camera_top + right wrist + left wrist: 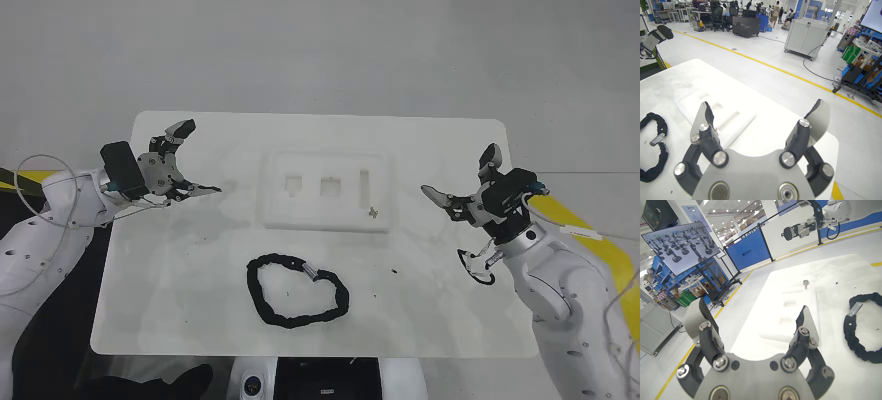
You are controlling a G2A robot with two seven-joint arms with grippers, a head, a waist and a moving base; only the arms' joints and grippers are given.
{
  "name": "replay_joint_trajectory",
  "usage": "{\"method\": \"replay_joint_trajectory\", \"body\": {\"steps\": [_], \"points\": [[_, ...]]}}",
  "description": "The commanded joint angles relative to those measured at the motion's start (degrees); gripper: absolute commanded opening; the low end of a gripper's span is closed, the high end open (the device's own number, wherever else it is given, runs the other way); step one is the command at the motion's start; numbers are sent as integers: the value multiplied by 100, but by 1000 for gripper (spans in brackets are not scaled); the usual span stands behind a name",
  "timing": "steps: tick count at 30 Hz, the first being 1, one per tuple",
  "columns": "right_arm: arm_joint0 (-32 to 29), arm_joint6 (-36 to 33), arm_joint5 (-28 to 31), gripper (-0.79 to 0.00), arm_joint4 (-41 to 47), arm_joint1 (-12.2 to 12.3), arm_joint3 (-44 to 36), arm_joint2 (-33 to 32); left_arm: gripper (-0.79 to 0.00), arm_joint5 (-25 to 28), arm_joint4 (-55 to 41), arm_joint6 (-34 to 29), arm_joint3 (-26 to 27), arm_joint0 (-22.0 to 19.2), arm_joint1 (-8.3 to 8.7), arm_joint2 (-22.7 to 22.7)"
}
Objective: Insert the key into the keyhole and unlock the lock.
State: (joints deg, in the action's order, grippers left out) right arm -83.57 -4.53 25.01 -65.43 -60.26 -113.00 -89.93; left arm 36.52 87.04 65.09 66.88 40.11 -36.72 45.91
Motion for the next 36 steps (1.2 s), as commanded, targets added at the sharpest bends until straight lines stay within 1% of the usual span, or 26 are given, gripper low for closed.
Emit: {"method": "replay_joint_trajectory", "body": {"steps": [1,19,22,25,36], "points": [[0,0,0,-1,0,0,0,0,0,0,0,0,0,0,0,0],[-22,-51,-23,0,7,-2,14,21,0,0,0,0,0,0,0,0],[49,-445,62,0,88,-10,-10,226,0,0,0,0,0,0,0,0],[210,-1008,221,0,340,-15,-5,456,0,0,0,0,0,0,0,0],[1029,-3536,-147,0,1715,-65,-60,1271,0,0,0,0,0,0,0,0]]}}
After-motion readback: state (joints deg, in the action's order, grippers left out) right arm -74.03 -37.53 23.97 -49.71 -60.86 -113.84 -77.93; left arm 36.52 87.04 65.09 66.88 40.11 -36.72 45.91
